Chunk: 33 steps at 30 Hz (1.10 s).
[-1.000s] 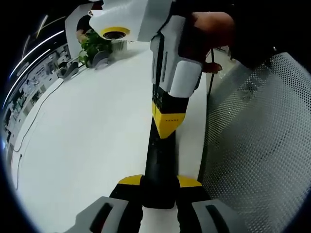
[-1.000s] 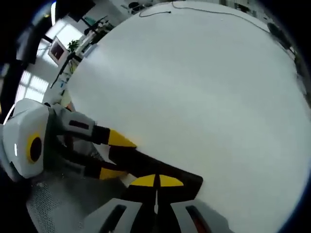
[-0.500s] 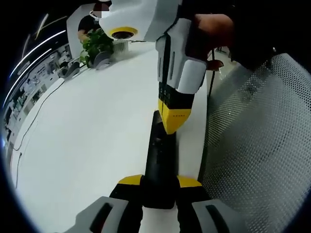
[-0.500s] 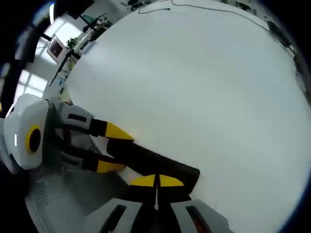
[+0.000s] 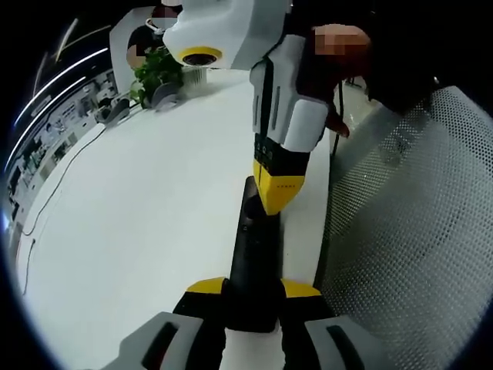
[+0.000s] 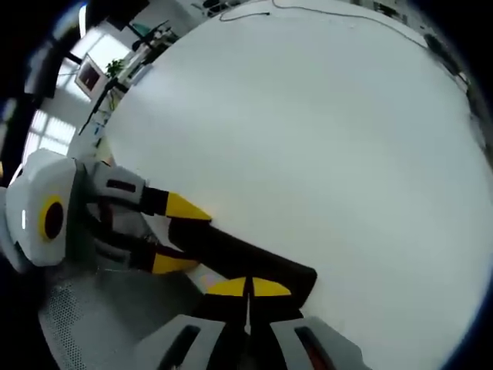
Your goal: Press the specified remote control buttons in sequence, fully releasing each button before pressing the next.
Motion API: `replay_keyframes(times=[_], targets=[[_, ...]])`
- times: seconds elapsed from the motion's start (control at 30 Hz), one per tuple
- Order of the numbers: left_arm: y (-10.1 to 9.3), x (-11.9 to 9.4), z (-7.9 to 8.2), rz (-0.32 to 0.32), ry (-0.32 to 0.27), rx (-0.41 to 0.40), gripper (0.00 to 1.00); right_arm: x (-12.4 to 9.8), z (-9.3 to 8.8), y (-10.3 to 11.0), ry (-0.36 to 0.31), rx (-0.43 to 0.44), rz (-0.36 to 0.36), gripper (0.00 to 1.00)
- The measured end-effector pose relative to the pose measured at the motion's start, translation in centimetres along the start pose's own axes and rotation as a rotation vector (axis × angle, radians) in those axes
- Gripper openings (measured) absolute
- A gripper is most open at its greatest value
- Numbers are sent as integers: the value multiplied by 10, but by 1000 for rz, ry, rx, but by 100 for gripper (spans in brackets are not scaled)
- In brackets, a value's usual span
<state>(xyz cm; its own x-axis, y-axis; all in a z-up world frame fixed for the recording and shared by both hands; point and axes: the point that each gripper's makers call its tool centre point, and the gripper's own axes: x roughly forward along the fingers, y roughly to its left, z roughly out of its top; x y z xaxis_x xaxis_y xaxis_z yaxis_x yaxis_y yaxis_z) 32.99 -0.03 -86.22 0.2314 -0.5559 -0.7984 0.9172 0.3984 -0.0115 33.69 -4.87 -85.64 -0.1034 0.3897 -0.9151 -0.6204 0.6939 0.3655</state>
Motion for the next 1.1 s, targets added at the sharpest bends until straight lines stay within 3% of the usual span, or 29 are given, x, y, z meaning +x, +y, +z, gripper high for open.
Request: replay_keyframes(times=[0.5,0.93,1.1], targets=[[0,0,0,1,-3,0,26,0,-1,0,14,-57,-41,0],[0,0,0,-8,5,18,25,-2,6,-4,-10,42,-14,0],[0,0,0,-9,12,22,25,-1,10,-3,-18,34,-24,0]])
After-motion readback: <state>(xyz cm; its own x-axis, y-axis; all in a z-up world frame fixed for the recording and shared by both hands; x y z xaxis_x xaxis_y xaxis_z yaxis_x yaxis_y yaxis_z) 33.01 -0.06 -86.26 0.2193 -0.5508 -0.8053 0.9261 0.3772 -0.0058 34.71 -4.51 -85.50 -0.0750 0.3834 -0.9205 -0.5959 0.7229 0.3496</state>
